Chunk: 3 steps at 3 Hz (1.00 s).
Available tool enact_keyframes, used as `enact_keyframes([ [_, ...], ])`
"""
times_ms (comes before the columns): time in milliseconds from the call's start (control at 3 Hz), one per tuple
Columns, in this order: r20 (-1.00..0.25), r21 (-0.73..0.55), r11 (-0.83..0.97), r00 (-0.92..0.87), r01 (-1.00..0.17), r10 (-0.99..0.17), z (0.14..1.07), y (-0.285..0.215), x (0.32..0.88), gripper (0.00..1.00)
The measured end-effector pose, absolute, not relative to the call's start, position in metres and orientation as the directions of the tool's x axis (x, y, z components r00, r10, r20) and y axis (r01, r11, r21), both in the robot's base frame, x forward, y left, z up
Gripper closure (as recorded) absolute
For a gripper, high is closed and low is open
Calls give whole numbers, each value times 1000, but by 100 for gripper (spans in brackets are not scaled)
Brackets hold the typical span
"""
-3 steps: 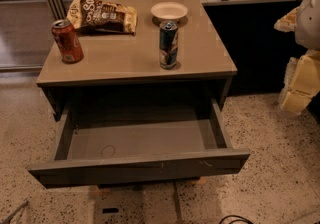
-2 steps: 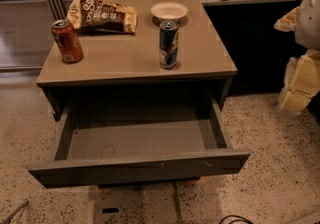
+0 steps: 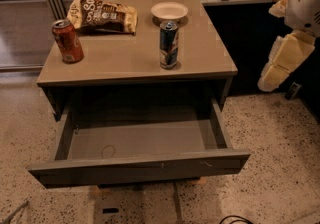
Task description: Place redbull can into top drawer
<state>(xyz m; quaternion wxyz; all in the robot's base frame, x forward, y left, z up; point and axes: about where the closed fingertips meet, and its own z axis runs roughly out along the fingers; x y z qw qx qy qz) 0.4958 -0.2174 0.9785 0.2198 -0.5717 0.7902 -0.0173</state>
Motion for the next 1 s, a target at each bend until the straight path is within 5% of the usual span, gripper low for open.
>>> enact_keyframes([
  [667,-563,-280,418,-205,-864,-801,981,-189,617,0],
  [1000,-563,-279,418,-205,-864,-801,981,-189,617,0],
])
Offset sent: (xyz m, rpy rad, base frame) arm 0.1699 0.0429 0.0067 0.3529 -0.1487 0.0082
